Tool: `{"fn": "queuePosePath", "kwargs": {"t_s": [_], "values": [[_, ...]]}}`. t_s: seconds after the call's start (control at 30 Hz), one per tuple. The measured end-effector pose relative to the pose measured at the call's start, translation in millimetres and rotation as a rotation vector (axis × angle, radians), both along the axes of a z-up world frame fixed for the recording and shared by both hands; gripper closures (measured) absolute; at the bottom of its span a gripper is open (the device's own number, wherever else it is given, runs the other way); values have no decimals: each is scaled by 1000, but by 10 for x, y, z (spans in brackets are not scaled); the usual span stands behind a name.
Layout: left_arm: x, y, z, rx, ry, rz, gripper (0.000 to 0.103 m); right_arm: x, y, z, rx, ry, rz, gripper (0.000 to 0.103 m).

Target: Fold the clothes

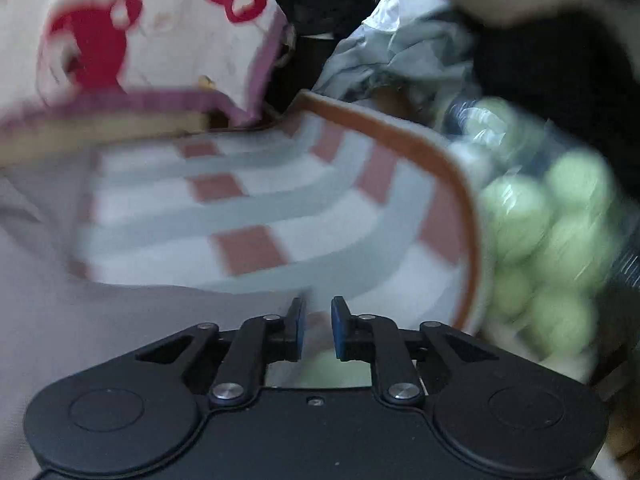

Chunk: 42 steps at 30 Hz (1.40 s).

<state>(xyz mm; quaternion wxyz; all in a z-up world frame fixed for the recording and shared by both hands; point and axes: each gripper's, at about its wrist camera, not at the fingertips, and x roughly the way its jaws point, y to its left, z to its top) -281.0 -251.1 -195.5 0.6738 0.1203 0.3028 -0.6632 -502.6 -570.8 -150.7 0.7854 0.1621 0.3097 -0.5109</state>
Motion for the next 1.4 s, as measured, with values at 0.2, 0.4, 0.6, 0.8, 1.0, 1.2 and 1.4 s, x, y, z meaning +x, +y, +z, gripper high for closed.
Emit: {"fn": "queuePosePath", "kwargs": {"t_s": [0.2,0.4,0.6,0.8,1.0,1.2,1.4], "values": [[192,-103,-133,51,134,31,41,-289,181,43,428,-303,117,55],[221,-141,-254,80,184,49,41,-332,530,-277,706,-448,147,55],[258,-131,-282,116,192,116,41,-353,678,-480,604,-403,84,53],[145,-91,-231,113,151,100,41,-292,815,-342,384,-512,278,88],[98,-45,-202,92,203,54,41,-409,758,-17,209,-541,271,96],[-120,-14,-189,223,138,-135,35,-346,638,-245,314,-293,222,87],[-73,194,-301,297,298,-53,35,-483,743,-344,557,-477,192,70]]}}
